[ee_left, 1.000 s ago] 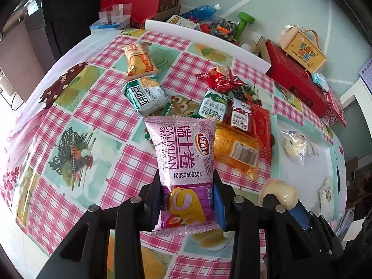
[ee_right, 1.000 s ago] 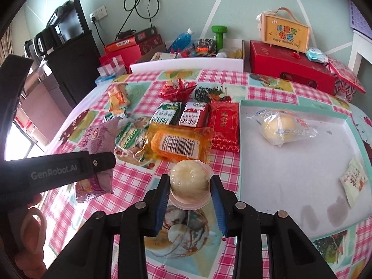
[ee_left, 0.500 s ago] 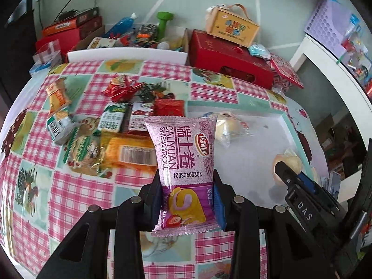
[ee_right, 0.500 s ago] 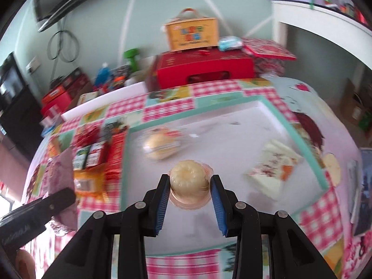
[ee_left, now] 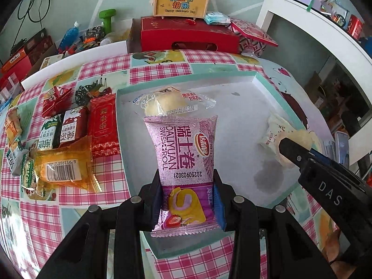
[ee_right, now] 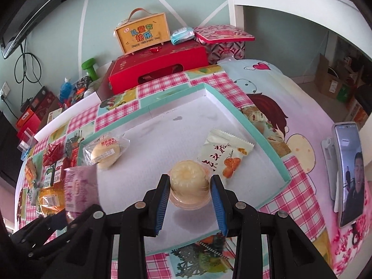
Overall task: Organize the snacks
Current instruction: 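Carry both snacks over the white tray and lower them inside, then open both grippers and withdraw them from the tray, then move both grippers back over the snack pile toward the packets, then grasp the orange barcode bread packet with the right gripper while the left approaches the green cow-print packet, then grasp and lift the green cow-print packet with the left gripper while the right lifts the orange packet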
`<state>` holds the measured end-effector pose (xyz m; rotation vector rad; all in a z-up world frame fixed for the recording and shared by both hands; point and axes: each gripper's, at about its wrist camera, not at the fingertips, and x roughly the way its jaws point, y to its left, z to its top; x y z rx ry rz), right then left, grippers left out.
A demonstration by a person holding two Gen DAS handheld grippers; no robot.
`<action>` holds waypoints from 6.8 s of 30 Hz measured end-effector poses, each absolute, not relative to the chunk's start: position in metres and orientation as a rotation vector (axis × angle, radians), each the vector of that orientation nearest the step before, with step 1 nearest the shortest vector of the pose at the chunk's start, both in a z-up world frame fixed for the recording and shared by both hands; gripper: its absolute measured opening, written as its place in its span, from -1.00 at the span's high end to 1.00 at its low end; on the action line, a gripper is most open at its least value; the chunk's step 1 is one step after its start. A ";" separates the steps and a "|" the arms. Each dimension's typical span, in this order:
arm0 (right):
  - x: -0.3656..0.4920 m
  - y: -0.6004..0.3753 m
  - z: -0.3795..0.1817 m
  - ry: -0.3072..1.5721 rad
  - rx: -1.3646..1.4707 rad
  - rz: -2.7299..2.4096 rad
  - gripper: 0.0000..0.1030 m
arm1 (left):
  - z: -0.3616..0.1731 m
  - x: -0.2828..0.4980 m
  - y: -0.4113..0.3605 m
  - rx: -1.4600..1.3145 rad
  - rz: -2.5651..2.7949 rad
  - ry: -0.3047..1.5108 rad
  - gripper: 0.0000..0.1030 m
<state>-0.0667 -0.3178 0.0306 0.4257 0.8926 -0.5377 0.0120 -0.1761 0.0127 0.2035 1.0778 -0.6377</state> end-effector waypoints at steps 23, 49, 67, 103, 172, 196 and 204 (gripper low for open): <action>-0.052 -0.307 0.017 0.970 0.380 -0.528 -0.18 | 0.022 0.042 -0.126 0.066 -0.456 1.133 -0.57; -0.023 -0.222 0.024 0.924 0.253 -0.299 -1.00 | -0.014 0.083 -0.021 -0.006 0.055 1.262 -0.84; -0.030 -0.227 0.039 0.787 0.359 -0.264 -1.00 | 0.009 0.091 -0.008 0.045 -0.005 1.121 -0.88; 0.118 -0.137 0.007 1.083 0.195 -0.184 -0.99 | -0.023 0.158 0.095 -0.183 0.009 1.240 -0.88; 0.076 -0.101 -0.038 1.192 0.081 -0.078 -0.76 | -0.051 0.151 -0.030 0.065 -0.168 1.268 -0.83; 0.070 -0.105 -0.031 1.157 0.078 -0.100 -0.05 | -0.053 0.153 -0.022 0.099 -0.163 1.230 -0.42; 0.066 -0.109 -0.028 1.156 0.109 -0.082 0.06 | -0.048 0.157 -0.007 0.060 -0.162 1.230 -0.19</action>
